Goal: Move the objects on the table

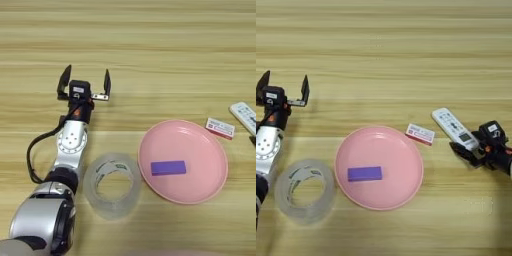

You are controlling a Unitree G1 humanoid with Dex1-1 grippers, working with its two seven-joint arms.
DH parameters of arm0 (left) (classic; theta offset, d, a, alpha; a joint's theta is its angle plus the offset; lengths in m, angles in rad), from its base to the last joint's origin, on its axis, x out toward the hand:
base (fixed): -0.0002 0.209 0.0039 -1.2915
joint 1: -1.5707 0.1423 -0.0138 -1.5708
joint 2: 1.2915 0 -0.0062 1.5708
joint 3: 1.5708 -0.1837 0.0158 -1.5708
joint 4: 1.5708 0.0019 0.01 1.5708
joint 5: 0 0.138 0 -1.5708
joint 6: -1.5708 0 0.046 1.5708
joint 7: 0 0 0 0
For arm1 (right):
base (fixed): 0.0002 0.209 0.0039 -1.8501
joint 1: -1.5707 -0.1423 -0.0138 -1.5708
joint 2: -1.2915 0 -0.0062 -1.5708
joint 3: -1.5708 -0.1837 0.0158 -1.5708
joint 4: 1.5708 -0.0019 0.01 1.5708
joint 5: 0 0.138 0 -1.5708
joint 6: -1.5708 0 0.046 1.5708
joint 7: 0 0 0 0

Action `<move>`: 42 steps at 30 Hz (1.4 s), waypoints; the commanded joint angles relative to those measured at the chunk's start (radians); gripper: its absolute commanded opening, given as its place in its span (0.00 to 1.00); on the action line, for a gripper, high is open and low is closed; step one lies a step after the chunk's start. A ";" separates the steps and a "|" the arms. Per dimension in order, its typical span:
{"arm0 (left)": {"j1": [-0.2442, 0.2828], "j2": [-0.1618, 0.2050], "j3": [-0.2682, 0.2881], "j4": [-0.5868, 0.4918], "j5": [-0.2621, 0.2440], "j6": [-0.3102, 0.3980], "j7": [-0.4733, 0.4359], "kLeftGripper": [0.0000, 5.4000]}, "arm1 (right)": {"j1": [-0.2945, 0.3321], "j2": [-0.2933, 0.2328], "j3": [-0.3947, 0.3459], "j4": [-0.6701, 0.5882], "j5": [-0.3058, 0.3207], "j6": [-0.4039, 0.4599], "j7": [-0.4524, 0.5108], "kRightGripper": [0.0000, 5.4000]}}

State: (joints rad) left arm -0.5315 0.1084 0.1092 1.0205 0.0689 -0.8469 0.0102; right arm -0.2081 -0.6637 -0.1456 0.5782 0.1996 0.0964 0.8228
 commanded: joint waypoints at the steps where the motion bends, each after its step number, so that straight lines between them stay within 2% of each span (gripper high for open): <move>1: -0.023 0.008 0.002 0.009 -0.012 -0.010 -0.005 1.00 | -0.001 0.006 0.011 0.017 -0.011 0.002 0.007 0.68; 9: -0.023 0.007 0.002 0.010 -0.011 -0.012 -0.004 1.00 | -0.004 0.013 0.013 0.012 -0.012 -0.001 0.011 0.54; 20: -0.021 0.007 0.001 0.008 -0.011 -0.015 -0.005 1.00 | -0.047 0.052 -0.007 -0.035 0.003 -0.012 -0.042 0.54; 28: -0.021 0.004 -0.001 0.008 -0.009 -0.018 -0.002 1.00 | -0.047 0.064 -0.011 -0.192 0.025 0.005 -0.061 0.54; 36: -0.020 0.001 -0.003 0.006 -0.006 -0.020 0.002 1.00 | -0.061 0.059 0.005 -0.397 0.051 0.065 -0.045 0.54; 42: -0.020 -0.001 -0.005 0.004 -0.006 -0.020 0.004 1.00 | -0.069 0.059 0.060 -0.498 0.059 0.115 -0.007 0.54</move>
State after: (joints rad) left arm -0.5367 0.1086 0.1083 1.0240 0.0697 -0.8625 0.0149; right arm -0.2568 -0.6008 -0.1103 0.1118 0.2583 0.1903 0.7976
